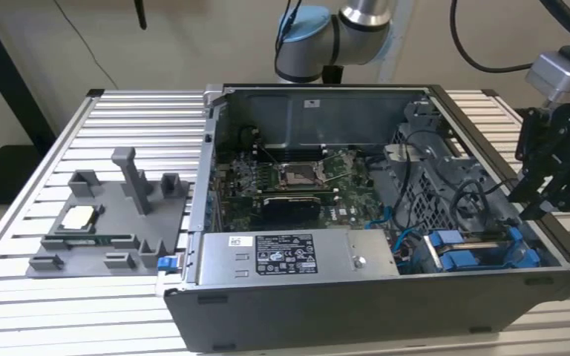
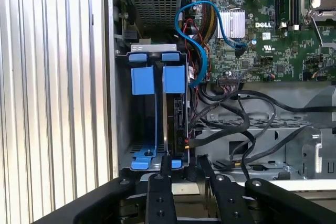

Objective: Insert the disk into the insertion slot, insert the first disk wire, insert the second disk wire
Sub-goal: 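Insert the second disk wire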

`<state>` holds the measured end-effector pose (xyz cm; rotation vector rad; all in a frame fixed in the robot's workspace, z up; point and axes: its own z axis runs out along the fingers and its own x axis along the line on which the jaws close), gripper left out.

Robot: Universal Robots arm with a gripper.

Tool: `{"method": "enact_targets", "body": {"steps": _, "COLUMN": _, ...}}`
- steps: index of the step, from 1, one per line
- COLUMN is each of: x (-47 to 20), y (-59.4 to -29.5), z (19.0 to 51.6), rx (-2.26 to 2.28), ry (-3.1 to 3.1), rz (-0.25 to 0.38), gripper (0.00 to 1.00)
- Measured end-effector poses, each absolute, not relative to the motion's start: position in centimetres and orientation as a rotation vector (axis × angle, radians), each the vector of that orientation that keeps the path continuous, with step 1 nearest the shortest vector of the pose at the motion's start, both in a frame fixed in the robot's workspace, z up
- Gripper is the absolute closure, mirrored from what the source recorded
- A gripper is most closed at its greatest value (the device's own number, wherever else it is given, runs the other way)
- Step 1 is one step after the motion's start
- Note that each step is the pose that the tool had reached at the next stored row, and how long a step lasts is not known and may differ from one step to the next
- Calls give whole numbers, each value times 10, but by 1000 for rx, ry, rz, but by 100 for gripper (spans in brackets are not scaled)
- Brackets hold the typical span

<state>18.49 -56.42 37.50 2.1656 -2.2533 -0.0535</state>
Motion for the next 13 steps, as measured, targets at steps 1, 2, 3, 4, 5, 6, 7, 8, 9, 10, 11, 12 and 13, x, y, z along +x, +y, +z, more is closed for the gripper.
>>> {"method": "enact_targets", "body": {"steps": 1, "x": 185, "y": -564, "z": 375, "rx": 2166, "ry": -2253, "rz": -53, "gripper": 67}}
{"method": "enact_targets", "body": {"steps": 2, "x": 185, "y": -564, "z": 375, "rx": 2166, "ry": -2253, "rz": -54, "gripper": 67}}
{"method": "enact_targets", "body": {"steps": 3, "x": 185, "y": -564, "z": 375, "rx": 2166, "ry": -2253, "rz": -53, "gripper": 67}}
{"method": "enact_targets", "body": {"steps": 4, "x": 185, "y": -563, "z": 375, "rx": 2166, "ry": -2253, "rz": -53, "gripper": 67}}
{"method": "enact_targets", "body": {"steps": 5, "x": 185, "y": -563, "z": 375, "rx": 2166, "ry": -2253, "rz": -53, "gripper": 67}}
{"method": "enact_targets", "body": {"steps": 6, "x": 185, "y": -562, "z": 375, "rx": 2166, "ry": -2253, "rz": -54, "gripper": 67}}
{"method": "enact_targets", "body": {"steps": 7, "x": 185, "y": -561, "z": 375, "rx": 2165, "ry": -2253, "rz": -53, "gripper": 67}}
{"method": "enact_targets", "body": {"steps": 8, "x": 186, "y": -560, "z": 375, "rx": 2165, "ry": -2252, "rz": -53, "gripper": 67}}
{"method": "enact_targets", "body": {"steps": 9, "x": 186, "y": -559, "z": 375, "rx": 2164, "ry": -2252, "rz": -53, "gripper": 67}}
{"method": "enact_targets", "body": {"steps": 10, "x": 186, "y": -558, "z": 375, "rx": 2164, "ry": -2252, "rz": -52, "gripper": 67}}
{"method": "enact_targets", "body": {"steps": 11, "x": 186, "y": -556, "z": 375, "rx": 2163, "ry": -2251, "rz": -51, "gripper": 67}}
{"method": "enact_targets", "body": {"steps": 12, "x": 186, "y": -555, "z": 375, "rx": 2163, "ry": -2251, "rz": -50, "gripper": 67}}
{"method": "enact_targets", "body": {"steps": 13, "x": 186, "y": -553, "z": 375, "rx": 2163, "ry": -2251, "rz": -50, "gripper": 67}}
